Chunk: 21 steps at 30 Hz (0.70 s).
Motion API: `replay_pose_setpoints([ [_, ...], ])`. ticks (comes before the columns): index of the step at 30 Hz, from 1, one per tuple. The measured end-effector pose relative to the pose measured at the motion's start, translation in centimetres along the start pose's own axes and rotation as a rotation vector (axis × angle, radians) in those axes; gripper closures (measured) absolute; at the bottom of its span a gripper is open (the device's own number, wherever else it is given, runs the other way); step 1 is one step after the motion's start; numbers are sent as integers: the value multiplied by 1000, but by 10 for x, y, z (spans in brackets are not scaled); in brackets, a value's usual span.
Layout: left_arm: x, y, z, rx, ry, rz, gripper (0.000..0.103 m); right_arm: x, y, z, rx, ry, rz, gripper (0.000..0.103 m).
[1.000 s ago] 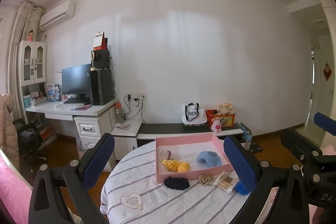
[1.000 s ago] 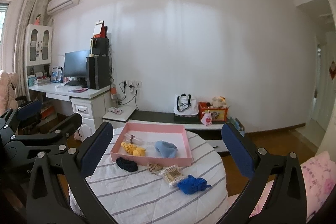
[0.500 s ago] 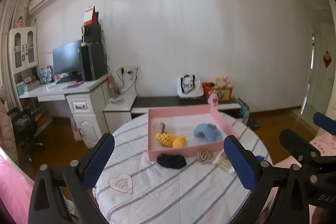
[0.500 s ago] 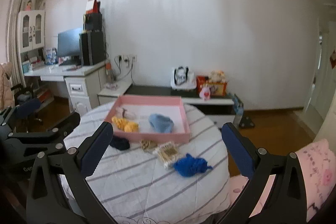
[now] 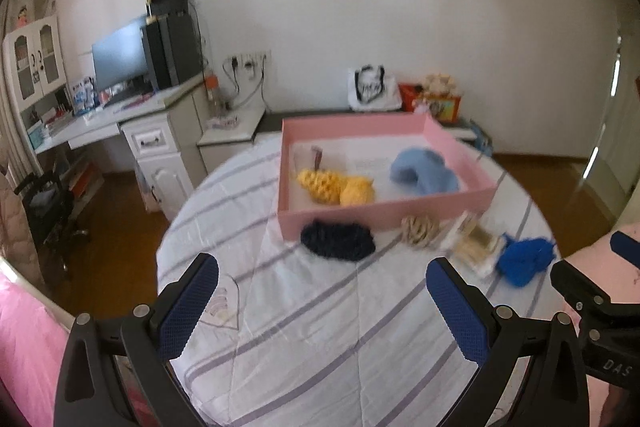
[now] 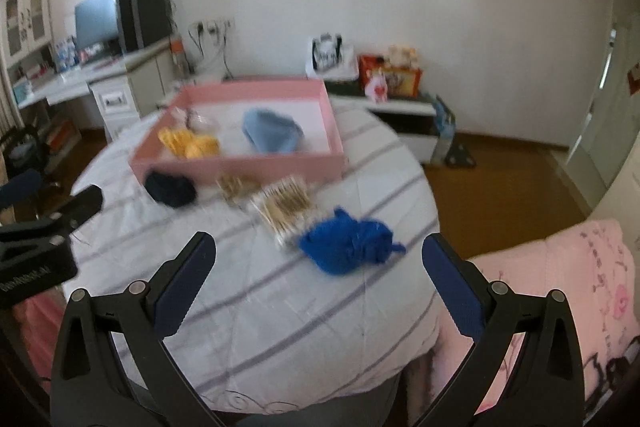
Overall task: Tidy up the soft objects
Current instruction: 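Reach for and grasp the blue knitted toy with the right gripper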
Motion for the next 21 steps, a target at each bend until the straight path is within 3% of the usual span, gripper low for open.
replay_pose_setpoints([
  [11,-17,-2,90,25,-186,-11,0,-30,28,80,-32,-209,31,0],
  [15,-21,-4,115,3,-250,-37,0,-30,34,97,-28,-237,29,0],
  [19,-22,-7,135,32,-270,-35,0,-28,42,109,-25,-248,48,0],
  [21,-23,-7,144,38,-280,-36,0,-26,46,112,-31,-241,53,6],
])
Point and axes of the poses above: each gripper's, at about its wrist camera, not at the fingertips, and z roughly the way its jaws point, y to its right, x to its top, the point moved 4 cm from there along z, roughly the way its jaws point, and after that the axes turned 4 degrees about -z, right-handed, at the moved point
